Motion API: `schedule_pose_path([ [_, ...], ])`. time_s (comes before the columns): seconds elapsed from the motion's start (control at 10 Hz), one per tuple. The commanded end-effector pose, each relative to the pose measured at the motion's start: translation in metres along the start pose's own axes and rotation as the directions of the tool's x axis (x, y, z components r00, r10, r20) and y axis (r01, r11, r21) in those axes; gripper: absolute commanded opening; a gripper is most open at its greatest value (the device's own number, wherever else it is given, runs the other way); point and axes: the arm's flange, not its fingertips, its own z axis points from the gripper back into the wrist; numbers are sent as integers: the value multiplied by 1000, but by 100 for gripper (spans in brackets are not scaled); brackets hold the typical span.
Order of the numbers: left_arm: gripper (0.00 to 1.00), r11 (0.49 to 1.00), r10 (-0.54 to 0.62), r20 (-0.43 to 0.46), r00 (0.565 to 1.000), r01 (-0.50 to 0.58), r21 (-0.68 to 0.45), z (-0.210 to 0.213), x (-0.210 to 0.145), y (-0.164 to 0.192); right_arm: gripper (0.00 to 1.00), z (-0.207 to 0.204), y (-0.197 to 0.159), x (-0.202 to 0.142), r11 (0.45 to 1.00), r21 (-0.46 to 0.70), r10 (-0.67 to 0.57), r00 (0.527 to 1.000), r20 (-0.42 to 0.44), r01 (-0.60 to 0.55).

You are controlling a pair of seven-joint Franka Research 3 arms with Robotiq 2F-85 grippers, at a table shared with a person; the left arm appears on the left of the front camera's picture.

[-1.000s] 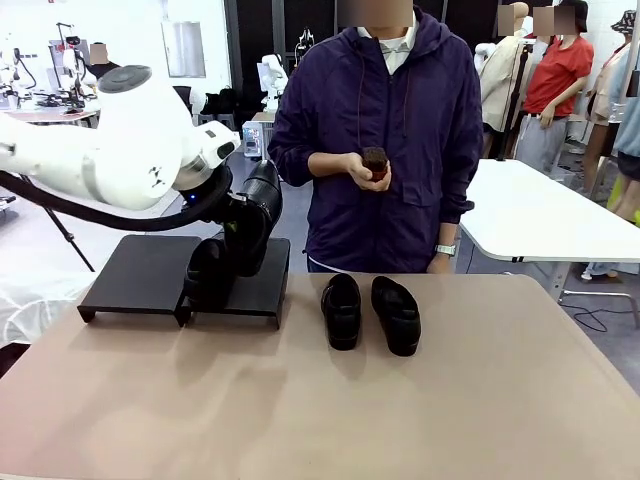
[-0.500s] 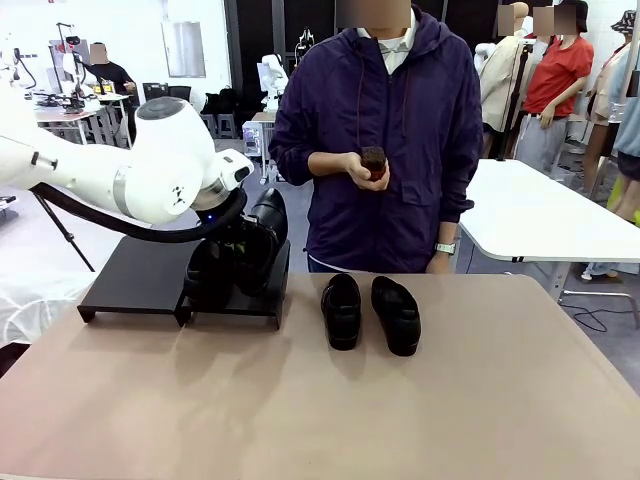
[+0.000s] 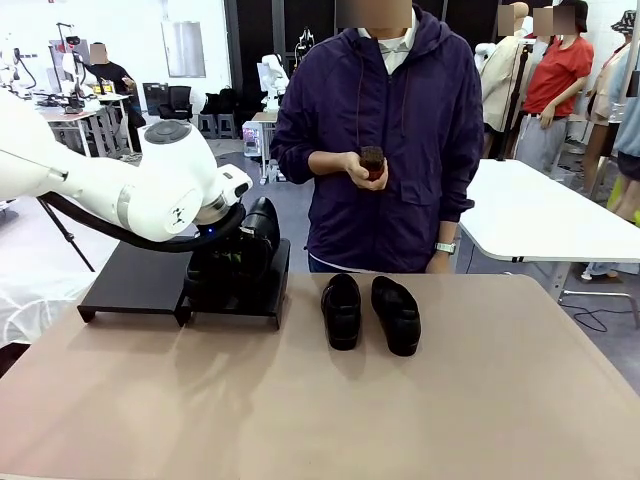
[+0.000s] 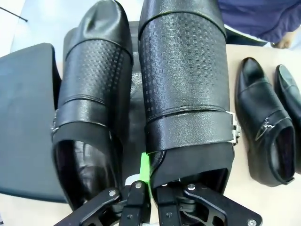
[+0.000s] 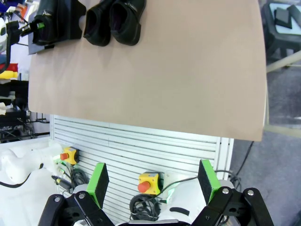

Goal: Organize the shoes by placing them on the stand.
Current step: Place the Shoe from the middle of the table onto the Shoes Stand.

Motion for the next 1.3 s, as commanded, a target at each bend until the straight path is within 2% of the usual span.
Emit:
schedule_pose_path([
  [0.0,0,1000,22,22,1000,-22,5,0,0,-5,100,3,0,1,1000,11,20,1000,1,-20],
  [0.4,0,999,26,-2,1000,-26,18,-6,-1,-4,100,3,0,1,1000,11,20,1000,1,-20],
  [0.5,25,1000,24,-3,1000,-24,16,-6,-1,-4,100,3,0,1,1000,11,20,1000,1,-20],
  [0.6,83,1000,19,-3,1000,-19,16,-7,0,-4,100,3,0,1,1000,11,20,1000,1,-20],
  [0.7,100,1000,17,1,1000,-17,12,-6,-1,-4,100,3,0,1,1000,11,20,1000,1,-20],
  [1.2,100,1000,-21,55,998,21,17,15,-3,-9,100,3,0,1,1000,11,20,1000,1,-20],
])
